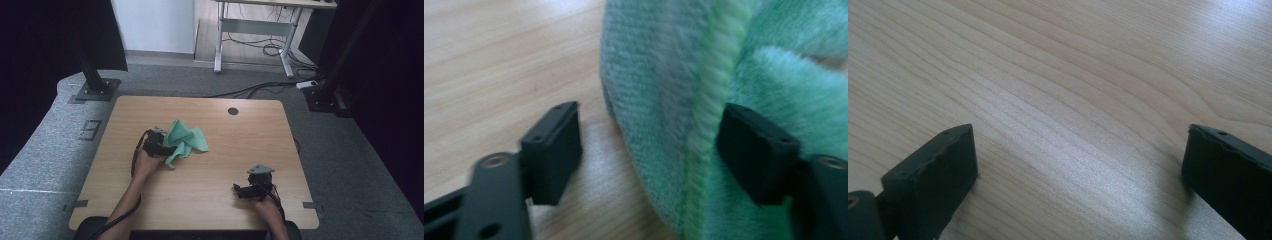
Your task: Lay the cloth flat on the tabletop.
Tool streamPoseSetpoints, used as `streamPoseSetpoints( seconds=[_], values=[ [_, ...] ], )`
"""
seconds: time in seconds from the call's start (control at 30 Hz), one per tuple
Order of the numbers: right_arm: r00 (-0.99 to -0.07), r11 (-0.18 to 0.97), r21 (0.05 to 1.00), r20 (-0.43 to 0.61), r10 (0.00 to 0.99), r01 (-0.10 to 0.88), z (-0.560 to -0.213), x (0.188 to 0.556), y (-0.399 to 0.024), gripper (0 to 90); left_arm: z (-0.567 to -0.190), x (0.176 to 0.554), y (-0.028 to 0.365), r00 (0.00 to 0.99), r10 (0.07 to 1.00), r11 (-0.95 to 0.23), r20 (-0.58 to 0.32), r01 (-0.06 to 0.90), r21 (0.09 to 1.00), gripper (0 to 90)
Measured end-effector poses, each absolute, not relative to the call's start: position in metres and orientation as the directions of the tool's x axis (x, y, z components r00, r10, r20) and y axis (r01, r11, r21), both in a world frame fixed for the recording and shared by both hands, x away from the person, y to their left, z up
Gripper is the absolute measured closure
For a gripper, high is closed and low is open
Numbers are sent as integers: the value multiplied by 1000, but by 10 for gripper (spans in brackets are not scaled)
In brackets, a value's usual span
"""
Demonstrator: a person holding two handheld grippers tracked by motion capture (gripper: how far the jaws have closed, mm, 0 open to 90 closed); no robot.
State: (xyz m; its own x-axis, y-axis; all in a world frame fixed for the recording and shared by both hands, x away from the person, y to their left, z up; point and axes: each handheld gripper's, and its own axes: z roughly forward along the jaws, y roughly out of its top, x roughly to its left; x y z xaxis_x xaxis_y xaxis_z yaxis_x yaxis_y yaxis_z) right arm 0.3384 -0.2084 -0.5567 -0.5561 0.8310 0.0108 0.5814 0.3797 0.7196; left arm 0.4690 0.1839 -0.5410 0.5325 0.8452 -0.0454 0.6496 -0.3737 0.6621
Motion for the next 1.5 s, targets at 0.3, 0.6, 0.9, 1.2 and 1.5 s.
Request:
streamPoseSetpoints(
  seconds=[0.3, 0.6, 0.9, 1.2, 1.5],
  values=[
    [-556, 380, 720, 10, 831, 581, -557, 338, -208, 11, -545, 438, 182, 554, 832, -397, -12, 611, 684, 234],
    [-556, 380, 719, 10, 831, 581, -557, 338, -208, 12, -546, 397, 183, 589, 808, -418, -12, 588, 693, 234],
    [-569, 388, 722, 9, 822, 573, -556, 337, -206, 25, -521, 397, 189, 612, 790, -385, -31, 535, 752, 273],
    [-567, 387, 722, 10, 823, 574, -556, 337, -206, 26, -513, 420, 192, 621, 784, -408, 4, 512, 756, 734],
    [-580, 386, 723, 25, 815, 574, -552, 337, -202, 179, -520, 428, 226, 472, 877, -243, -86, 591, 769, 816]
  ],
)
